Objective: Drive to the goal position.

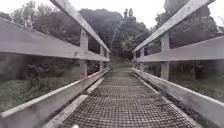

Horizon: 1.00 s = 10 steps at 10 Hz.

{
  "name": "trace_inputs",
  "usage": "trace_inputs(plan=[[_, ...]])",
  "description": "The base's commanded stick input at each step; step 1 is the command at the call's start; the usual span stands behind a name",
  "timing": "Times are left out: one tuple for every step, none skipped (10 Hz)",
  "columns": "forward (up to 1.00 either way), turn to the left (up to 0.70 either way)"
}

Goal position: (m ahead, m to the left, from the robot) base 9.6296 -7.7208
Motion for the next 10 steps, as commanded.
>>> trace_inputs(plan=[[0.6,0.0],[0.6,0.0],[0.6,0.0],[0.6,0.0],[0.6,-0.02],[0.6,-0.06],[0.6,-0.11],[0.6,-0.15],[0.6,-0.15],[0.6,-0.07]])
